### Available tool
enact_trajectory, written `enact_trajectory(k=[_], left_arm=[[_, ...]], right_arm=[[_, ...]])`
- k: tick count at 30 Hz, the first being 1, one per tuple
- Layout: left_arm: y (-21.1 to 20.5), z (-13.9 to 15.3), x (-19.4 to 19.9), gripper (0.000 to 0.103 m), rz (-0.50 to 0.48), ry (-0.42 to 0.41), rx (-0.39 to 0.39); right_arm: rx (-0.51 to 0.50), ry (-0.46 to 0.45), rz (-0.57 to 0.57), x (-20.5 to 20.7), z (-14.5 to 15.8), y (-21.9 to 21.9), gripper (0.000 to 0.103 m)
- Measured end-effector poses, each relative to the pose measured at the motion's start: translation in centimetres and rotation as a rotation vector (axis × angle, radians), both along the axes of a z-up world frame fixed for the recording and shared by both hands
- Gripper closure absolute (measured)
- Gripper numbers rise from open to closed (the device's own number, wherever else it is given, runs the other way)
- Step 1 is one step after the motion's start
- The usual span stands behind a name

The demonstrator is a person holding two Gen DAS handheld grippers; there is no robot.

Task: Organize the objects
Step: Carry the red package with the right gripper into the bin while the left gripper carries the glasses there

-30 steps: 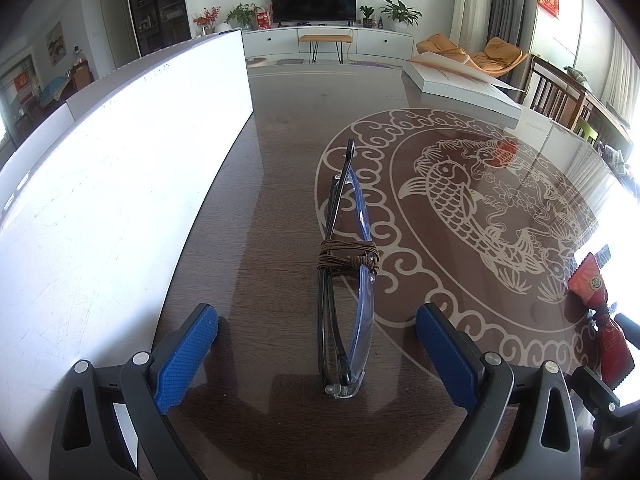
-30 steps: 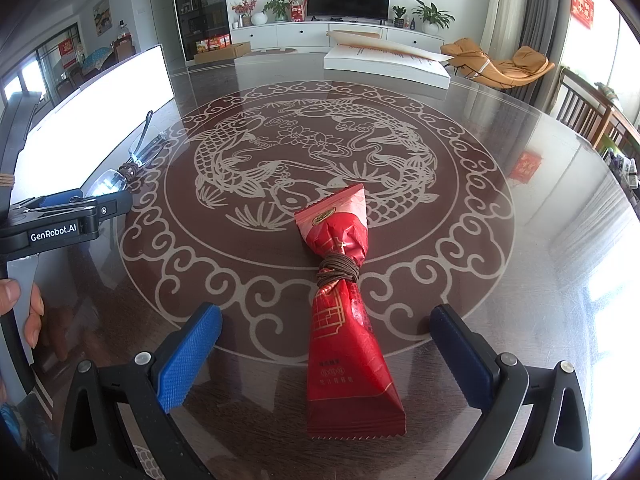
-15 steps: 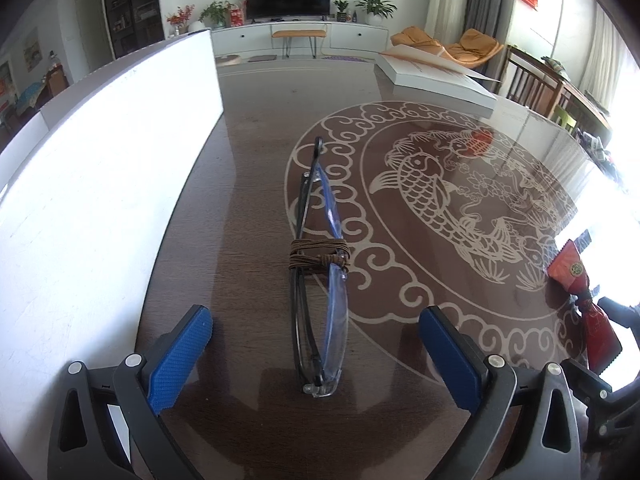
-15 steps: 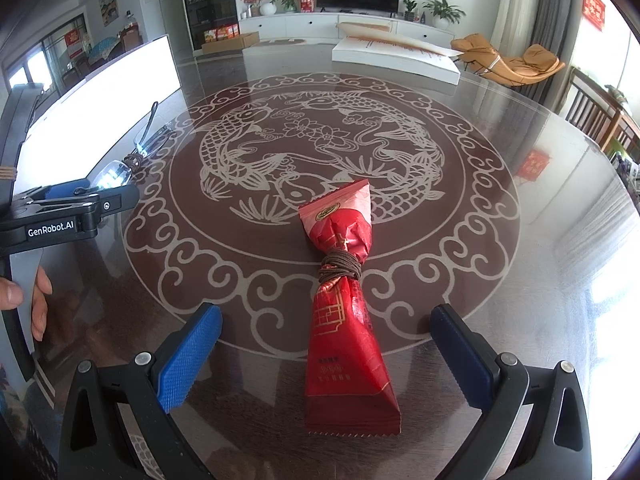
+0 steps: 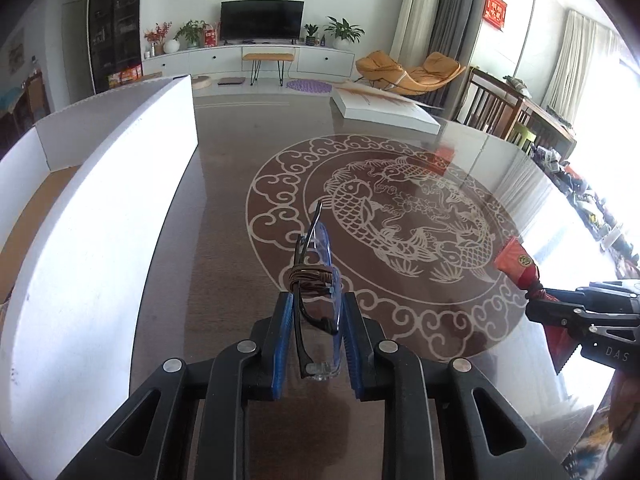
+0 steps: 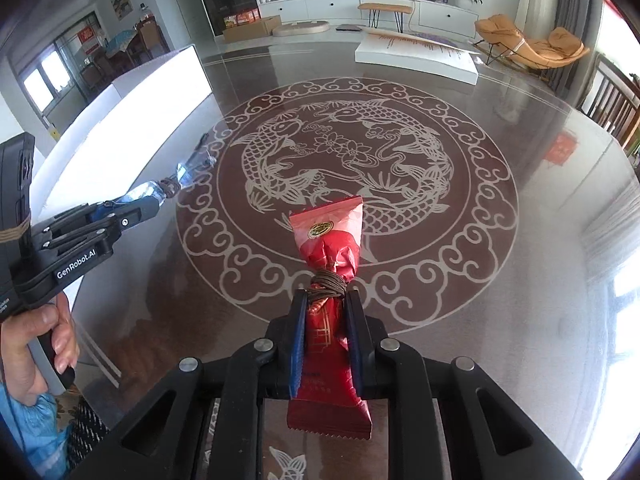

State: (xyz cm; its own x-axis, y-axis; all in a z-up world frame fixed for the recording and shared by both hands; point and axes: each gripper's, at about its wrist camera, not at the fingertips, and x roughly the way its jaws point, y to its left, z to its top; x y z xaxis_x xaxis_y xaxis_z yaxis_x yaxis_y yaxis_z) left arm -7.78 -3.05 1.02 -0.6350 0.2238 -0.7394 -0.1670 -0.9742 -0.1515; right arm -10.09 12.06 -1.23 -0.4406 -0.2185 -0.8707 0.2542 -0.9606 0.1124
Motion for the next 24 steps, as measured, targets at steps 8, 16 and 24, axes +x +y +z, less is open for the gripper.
enact_trajectory(k=[8, 16, 24], left_arm=[[-6.4, 9.7, 4.2, 0.08, 0.092, 0.162, 0.137], [-18.5, 15.2, 6.6, 0.08, 0.282, 0.227, 0.149], [-26.2, 7.9, 5.7, 0.078, 0.475, -0.002, -0.006]], right_arm=[[-0.126, 0.144, 0.098, 0.2, 7.6, -6.5, 0.084], [-0.27, 0.182, 0.29, -1.0, 12.7, -18.4, 0.084], [-0.25, 0.045, 0.441, -2.7, 9.8, -31.4, 0.083]])
